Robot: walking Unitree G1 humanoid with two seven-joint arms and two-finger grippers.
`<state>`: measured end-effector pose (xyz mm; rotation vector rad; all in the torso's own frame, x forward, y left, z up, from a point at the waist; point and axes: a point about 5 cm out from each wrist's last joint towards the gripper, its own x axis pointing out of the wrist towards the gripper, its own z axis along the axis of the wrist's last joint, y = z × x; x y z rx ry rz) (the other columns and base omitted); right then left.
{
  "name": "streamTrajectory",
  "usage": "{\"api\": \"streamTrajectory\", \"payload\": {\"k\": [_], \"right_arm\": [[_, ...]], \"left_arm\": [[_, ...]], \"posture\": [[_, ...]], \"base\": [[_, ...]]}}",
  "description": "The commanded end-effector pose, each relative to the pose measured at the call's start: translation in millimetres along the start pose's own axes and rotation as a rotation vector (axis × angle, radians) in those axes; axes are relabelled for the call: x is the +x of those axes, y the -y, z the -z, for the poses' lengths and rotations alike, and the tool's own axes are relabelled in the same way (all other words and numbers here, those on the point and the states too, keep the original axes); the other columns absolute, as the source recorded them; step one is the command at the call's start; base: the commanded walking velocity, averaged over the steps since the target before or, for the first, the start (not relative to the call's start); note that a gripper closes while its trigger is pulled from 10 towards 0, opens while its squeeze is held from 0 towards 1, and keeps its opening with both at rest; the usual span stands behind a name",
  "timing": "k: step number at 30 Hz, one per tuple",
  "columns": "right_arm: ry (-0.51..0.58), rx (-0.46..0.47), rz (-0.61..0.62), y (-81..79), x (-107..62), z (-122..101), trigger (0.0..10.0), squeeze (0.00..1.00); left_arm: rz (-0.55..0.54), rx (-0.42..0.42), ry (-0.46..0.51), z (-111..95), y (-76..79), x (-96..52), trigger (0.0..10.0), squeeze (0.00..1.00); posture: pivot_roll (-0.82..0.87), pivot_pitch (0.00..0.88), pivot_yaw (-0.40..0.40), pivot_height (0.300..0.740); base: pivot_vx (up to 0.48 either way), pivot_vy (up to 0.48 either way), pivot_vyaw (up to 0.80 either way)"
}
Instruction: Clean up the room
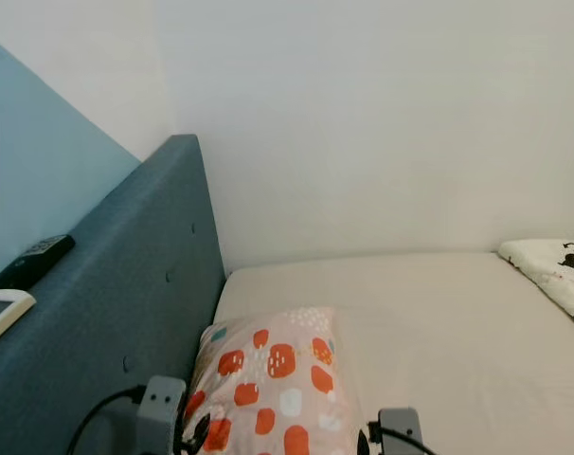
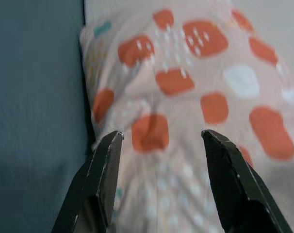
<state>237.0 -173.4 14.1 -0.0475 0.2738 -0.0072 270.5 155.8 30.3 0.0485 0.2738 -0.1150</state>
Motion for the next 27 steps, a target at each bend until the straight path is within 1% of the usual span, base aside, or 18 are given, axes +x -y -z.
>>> {"api": "streamTrajectory", "payload": {"k": [1, 3, 6, 9, 13, 21, 27], "right_arm": [[-0.019, -0.014, -0.008, -1.9, -3.4, 8, 10.0, 0.0], [-0.032, -0.013, -0.013, -2.4, -4.1, 10, 10.0, 0.0], [-0.033, 0.019, -0.009, -3.8, -3.1, 11, 10.0, 0.0], [-0.028, 0.025, -0.006, -4.4, -1.8, 10, 10.0, 0.0], [-0.005, 0.038, -0.014, -5.9, 0.4, 5, 10.0, 0.0], [0.014, 0.04, -0.017, -6.1, 3.8, 2, 10.0, 0.0], [0.012, 0.049, -0.025, -6.4, 3.3, 2, 10.0, 0.0]], "left_arm": [[0.011, 0.033, -0.053, 11, -2.2, -3.8, 10.0, 0.0], [0.013, 0.023, -0.043, 12, -1.1, -4.0, 10.0, 0.0], [0.001, 0.035, -0.014, 10, -0.9, -1.1, 10.0, 0.0], [0.008, 0.029, -0.001, 8, -0.2, 0.0, 10.0, 0.0], [0.014, 0.055, 0.019, 5, 0.8, 1.4, 10.0, 0.0], [0.017, 0.057, 0.041, 3, 2.6, 2.2, 10.0, 0.0], [0.025, 0.054, 0.06, 1, 5.0, 1.8, 10.0, 0.0]], "posture": [[-0.03, 0.091, 0.01, 0.74], [-0.03, 0.09, 0.009, 0.74], [-0.03, 0.095, 0.01, 0.74], [-0.03, 0.095, 0.012, 0.74], [-0.03, 0.095, 0.013, 0.74], [-0.03, 0.098, 0.012, 0.74], [-0.03, 0.099, 0.01, 0.74]], "base": [[0.0, 0.0, 0.0], [0.0, 0.0, 0.0], [0.0, 0.0, 0.0], [0.0, 0.0, 0.0], [0.0, 0.0, 0.0], [0.0, 0.0, 0.0], [0.0, -0.259, 0.0]]}}
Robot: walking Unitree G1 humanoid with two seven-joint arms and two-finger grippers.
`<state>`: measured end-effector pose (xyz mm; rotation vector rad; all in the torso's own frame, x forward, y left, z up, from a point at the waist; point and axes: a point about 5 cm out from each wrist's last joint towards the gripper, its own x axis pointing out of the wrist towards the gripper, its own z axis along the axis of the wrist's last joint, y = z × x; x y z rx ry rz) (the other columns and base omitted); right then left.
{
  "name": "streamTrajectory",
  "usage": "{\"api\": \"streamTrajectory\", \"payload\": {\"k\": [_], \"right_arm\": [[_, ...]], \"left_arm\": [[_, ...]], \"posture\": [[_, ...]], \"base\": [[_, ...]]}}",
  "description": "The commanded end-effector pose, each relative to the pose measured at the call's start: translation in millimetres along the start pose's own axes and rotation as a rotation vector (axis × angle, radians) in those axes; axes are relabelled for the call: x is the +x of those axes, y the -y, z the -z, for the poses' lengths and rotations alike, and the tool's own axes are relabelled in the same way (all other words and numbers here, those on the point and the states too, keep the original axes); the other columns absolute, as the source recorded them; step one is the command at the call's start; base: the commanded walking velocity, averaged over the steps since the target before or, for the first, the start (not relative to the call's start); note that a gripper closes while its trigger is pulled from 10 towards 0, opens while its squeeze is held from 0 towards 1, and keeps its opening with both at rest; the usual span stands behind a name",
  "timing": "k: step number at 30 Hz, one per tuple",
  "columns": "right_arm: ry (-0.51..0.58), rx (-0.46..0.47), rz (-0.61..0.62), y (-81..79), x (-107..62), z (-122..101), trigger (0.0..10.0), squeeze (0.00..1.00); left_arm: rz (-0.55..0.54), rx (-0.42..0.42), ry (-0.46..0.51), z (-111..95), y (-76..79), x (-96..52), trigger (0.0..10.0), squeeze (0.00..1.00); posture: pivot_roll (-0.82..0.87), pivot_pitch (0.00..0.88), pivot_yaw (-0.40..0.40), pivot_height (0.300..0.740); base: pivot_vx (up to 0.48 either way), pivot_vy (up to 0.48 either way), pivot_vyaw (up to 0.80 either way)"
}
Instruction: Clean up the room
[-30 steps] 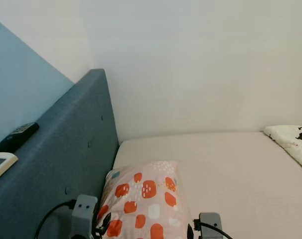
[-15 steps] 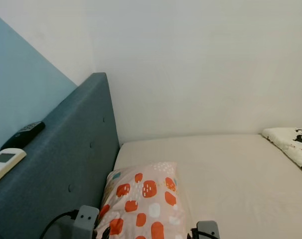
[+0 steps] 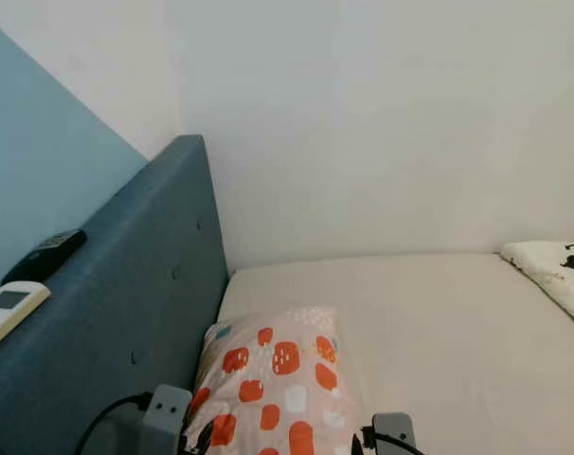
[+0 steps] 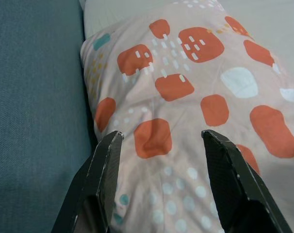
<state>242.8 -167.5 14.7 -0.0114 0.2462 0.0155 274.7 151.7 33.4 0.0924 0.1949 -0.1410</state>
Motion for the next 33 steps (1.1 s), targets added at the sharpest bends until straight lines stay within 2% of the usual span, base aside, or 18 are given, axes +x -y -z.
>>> {"api": "streamTrajectory", "payload": {"k": [1, 26, 27, 30, 33], "right_arm": [[-0.017, 0.018, 0.003, 0.2, -2.7, 4.7, 10.0, 0.0], [-0.026, 0.03, -0.004, 0.7, -5.7, 7.7, 10.0, 0.0], [-0.026, 0.032, -0.004, 0.7, -6.4, 8.0, 10.0, 0.0], [-0.027, 0.036, -0.003, 0.7, -6.7, 8.2, 10.0, 0.0], [-0.028, 0.04, -0.004, 0.3, -7.4, 8.7, 10.0, 0.0]], "left_arm": [[0.009, 0.003, -0.008, 3.8, 2.2, -2.2, 10.0, 0.0], [0.013, 0.005, 0.004, 3.1, 2.7, -3.4, 10.0, 0.0], [0.03, 0.044, -0.013, 3.8, 2.5, -3.4, 10.0, 0.0], [0.059, 0.056, -0.05, 6.7, 4.0, -2.6, 10.0, 0.0], [0.07, 0.045, -0.064, 7.7, 4.8, -2.2, 10.0, 0.0]], "posture": [[-0.03, 0.1, 0.01, 0.74], [-0.03, 0.088, 0.0, 0.74], [-0.03, 0.088, 0.0, 0.74], [-0.03, 0.088, 0.0, 0.74], [-0.03, 0.089, 0.002, 0.74]], "base": [[0.0, -0.307, 0.0], [0.0, -0.343, 0.0], [0.0, -0.304, 0.0], [0.0, 0.0, 0.0], [0.0, 0.458, 0.0]]}}
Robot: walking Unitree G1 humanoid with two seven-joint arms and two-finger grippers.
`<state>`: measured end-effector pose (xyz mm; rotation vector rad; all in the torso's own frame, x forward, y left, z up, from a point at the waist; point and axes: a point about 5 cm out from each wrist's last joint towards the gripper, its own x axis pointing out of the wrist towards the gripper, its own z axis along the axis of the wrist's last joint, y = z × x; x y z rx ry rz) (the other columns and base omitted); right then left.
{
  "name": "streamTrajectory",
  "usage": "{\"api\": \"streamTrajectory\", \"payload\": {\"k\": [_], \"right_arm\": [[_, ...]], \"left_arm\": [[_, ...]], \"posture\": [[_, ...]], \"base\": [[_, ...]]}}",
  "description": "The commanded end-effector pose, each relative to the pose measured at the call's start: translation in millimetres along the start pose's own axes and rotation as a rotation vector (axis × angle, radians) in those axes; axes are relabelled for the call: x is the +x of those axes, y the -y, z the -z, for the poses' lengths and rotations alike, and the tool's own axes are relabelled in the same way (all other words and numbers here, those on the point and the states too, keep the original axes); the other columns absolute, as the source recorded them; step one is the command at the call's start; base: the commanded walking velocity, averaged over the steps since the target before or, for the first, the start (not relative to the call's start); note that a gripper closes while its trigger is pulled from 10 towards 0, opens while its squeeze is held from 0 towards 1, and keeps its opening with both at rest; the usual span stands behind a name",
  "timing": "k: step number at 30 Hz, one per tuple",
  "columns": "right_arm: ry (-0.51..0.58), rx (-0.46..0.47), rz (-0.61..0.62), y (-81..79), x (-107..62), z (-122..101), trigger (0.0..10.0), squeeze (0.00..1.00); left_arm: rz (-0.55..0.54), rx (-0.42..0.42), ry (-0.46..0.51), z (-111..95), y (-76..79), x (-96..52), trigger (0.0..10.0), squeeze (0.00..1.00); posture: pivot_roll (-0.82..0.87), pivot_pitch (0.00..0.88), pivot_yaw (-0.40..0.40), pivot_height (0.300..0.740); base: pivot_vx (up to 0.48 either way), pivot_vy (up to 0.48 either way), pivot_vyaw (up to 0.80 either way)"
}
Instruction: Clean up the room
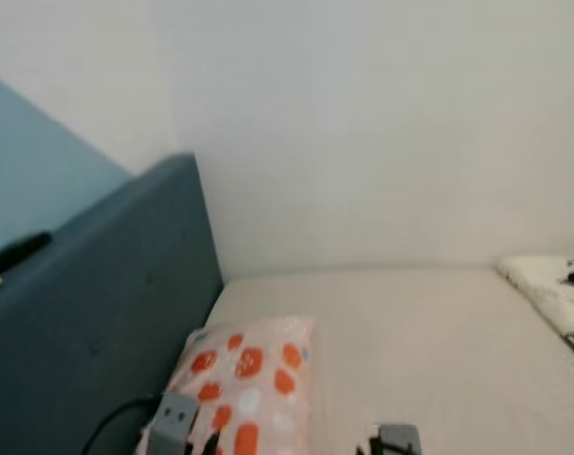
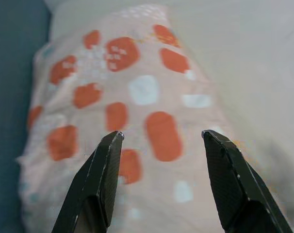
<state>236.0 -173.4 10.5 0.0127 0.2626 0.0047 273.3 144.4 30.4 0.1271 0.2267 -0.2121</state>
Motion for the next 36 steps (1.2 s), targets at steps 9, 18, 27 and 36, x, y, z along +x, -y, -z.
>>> {"api": "streamTrajectory", "payload": {"k": [9, 18, 27, 36], "right_arm": [[-0.012, 0.026, -0.009, -6.8, -4.4, 4, 10.0, 0.0], [-0.014, 0.029, -0.004, -4.9, -4.3, 4, 10.0, 0.0], [-0.031, -0.002, 0.033, -0.2, -5.1, 11, 10.0, 0.0], [-0.058, -0.022, 0.058, 6.4, -8.6, 17, 10.0, 0.0]], "left_arm": [[0.004, -0.001, -0.031, 5, -4.4, -3.4, 10.0, 0.0], [-0.022, 0.022, -0.02, 3, -8.1, -2.6, 10.0, 0.0], [0.008, 0.007, -0.041, 18, -0.6, -7.5, 10.0, 0.0], [-0.01, 0.003, -0.087, 27, 0.9, -10.0, 10.0, 0.0]], "posture": [[-0.03, 0.093, 0.006, 0.74], [-0.02, 0.104, 0.004, 0.74], [-0.03, 0.096, 0.009, 0.74], [-0.03, 0.093, 0.016, 0.74]], "base": [[0.0, 0.46, 0.0], [0.0, 0.061, 0.0], [0.0, 0.0, 0.0], [0.0, 0.0, 0.0]]}}
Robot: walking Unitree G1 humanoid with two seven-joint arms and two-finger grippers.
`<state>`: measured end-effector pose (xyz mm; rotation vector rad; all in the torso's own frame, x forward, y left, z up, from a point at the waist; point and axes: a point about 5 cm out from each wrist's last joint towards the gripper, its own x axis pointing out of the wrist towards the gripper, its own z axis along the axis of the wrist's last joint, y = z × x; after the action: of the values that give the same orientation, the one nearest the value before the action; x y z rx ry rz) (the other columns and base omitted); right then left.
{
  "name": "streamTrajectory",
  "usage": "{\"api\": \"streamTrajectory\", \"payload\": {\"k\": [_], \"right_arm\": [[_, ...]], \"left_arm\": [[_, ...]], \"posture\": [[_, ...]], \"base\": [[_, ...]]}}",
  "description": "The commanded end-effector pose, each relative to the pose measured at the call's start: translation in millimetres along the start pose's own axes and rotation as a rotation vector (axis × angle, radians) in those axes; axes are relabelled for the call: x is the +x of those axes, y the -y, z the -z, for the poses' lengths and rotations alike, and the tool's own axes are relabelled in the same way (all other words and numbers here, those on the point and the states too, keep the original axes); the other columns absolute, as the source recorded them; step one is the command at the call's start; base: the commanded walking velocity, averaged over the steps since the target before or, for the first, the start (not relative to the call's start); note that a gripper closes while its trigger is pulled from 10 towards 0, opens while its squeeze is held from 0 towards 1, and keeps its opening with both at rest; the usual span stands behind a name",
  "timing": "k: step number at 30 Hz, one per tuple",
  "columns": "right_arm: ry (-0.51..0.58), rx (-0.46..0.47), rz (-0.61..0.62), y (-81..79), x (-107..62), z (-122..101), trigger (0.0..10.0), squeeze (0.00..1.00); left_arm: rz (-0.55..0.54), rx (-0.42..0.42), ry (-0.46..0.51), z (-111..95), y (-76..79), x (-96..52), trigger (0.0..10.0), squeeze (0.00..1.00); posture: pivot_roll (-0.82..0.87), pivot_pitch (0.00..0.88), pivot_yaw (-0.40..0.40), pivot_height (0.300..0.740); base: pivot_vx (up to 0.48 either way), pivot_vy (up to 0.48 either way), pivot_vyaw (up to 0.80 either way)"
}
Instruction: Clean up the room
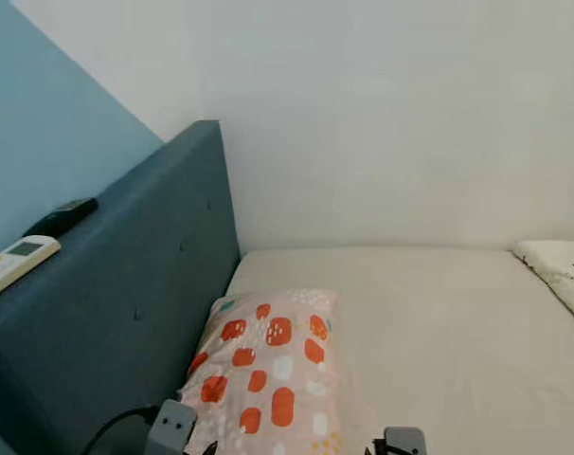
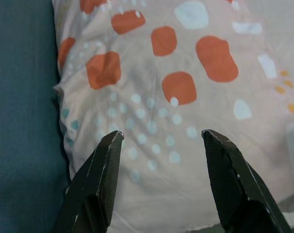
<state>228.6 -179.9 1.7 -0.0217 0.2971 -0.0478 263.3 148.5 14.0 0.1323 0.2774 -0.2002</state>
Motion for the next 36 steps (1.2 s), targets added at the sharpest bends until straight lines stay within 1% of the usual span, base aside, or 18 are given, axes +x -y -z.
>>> {"api": "streamTrajectory", "payload": {"k": [1, 3, 5, 8, 11, 16, 19, 36], "right_arm": [[-0.028, 0.009, -0.004, -0.8, -3.8, 7, 10.0, 0.0], [-0.042, 0.008, -0.011, -1.9, -3.8, 9, 10.0, 0.0], [-0.048, 0.031, -0.008, -2.7, -3.5, 9, 10.0, 0.0], [-0.038, 0.032, -0.009, -3.7, -3.1, 8, 10.0, 0.0], [-0.033, 0.033, -0.011, -4.3, -2.4, 7, 10.0, 0.0], [-0.027, 0.032, -0.019, -5.3, -0.9, 5, 10.0, 0.0], [-0.027, 0.032, -0.019, -5.4, -1.0, 5, 10.0, 0.0], [-0.024, 0.045, -0.024, -6.2, -1.5, 4, 10.0, 0.0]], "left_arm": [[-0.004, 0.014, -0.041, 9, 0.7, -3.1, 10.0, 0.0], [0.001, 0.011, -0.029, 8, 1.4, -2.6, 10.0, 0.0], [0.003, 0.007, -0.02, 6, 1.5, -1.9, 10.0, 0.0], [0.005, 0.002, -0.016, 6, 1.6, -1.5, 10.0, 0.0], [0.011, -0.002, -0.002, 4, 2.2, -1.2, 10.0, 0.0], [0.005, -0.004, 0.027, -1, 2.0, 0.2, 10.0, 0.0], [0.005, -0.009, 0.029, -2, 1.9, 0.5, 10.0, 0.0], [0.018, -0.006, 0.05, -6, 2.9, 0.9, 10.0, 0.0]], "posture": [[-0.03, 0.093, 0.016, 0.74], [-0.03, 0.093, 0.014, 0.74], [-0.03, 0.092, 0.014, 0.74], [-0.03, 0.092, 0.014, 0.74], [-0.03, 0.092, 0.014, 0.74], [-0.03, 0.097, 0.013, 0.74], [-0.03, 0.097, 0.013, 0.74], [-0.03, 0.091, 0.011, 0.74]], "base": [[0.0, 0.0, 0.0], [0.0, 0.0, 0.0], [0.0, 0.0, 0.0], [0.0, 0.0, -0.4], [0.0, 0.0, -0.8], [0.0, 0.0, 0.0], [0.0, 0.0, 0.0], [0.0, -0.465, 0.0]]}}
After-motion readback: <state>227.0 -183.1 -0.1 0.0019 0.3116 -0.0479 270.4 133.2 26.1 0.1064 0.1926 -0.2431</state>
